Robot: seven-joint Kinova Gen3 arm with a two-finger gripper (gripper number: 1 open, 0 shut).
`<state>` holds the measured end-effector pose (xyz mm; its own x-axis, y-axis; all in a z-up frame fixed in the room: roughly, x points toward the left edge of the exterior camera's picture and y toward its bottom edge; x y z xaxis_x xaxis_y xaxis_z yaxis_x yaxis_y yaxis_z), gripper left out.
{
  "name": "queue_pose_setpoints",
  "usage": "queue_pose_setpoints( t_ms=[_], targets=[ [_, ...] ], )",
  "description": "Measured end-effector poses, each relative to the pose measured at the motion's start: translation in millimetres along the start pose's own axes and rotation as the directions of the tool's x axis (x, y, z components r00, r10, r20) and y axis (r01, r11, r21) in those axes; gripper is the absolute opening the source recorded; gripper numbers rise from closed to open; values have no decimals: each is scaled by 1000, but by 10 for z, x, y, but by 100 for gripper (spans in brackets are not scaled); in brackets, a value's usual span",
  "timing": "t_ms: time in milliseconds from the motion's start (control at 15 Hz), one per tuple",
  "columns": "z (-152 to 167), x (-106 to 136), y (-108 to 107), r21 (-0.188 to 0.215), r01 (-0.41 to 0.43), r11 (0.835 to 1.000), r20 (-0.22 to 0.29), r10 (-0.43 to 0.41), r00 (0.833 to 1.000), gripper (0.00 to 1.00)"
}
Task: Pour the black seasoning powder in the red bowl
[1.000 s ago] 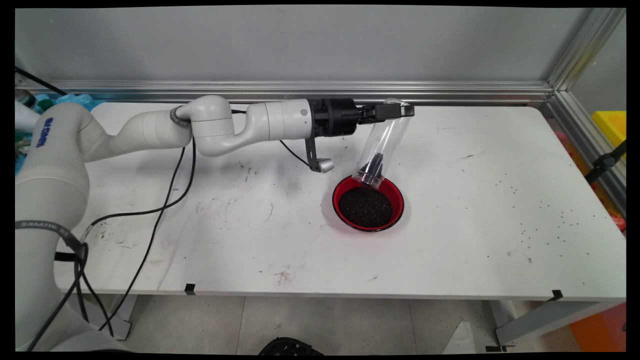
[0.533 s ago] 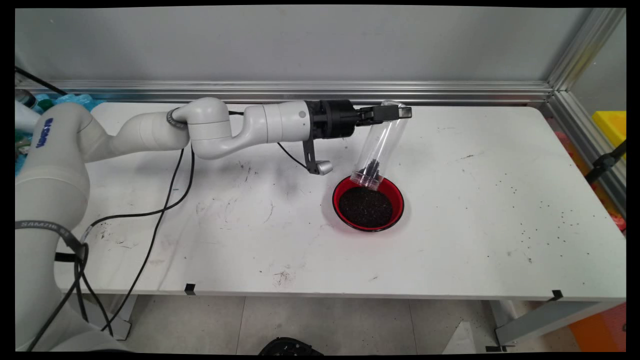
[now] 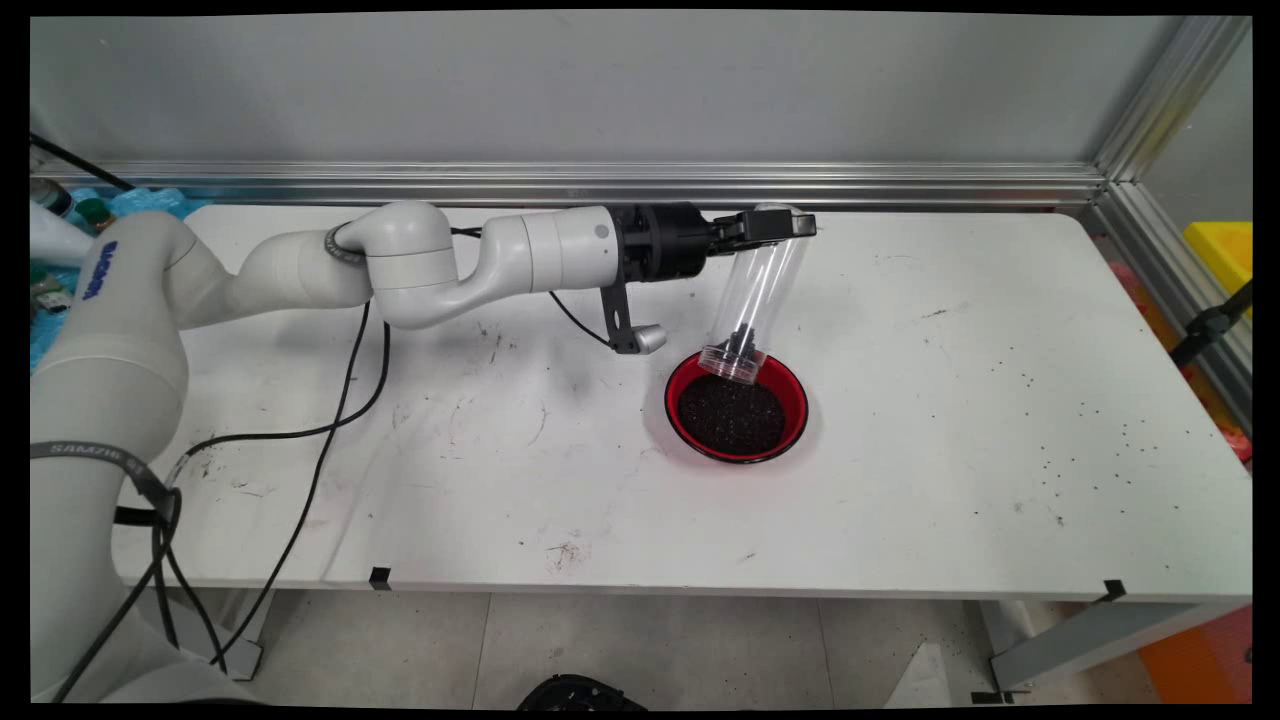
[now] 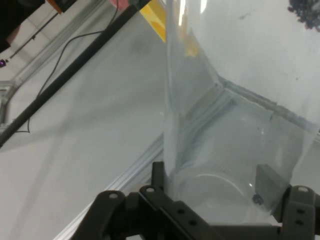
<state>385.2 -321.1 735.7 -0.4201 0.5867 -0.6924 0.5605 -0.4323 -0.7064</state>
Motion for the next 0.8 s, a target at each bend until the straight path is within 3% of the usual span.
queue_pose_setpoints(
  t_ms=[800],
  targets=[
    [-155,-14,-216,-41,10,999,64,-7,998,0]
  ],
)
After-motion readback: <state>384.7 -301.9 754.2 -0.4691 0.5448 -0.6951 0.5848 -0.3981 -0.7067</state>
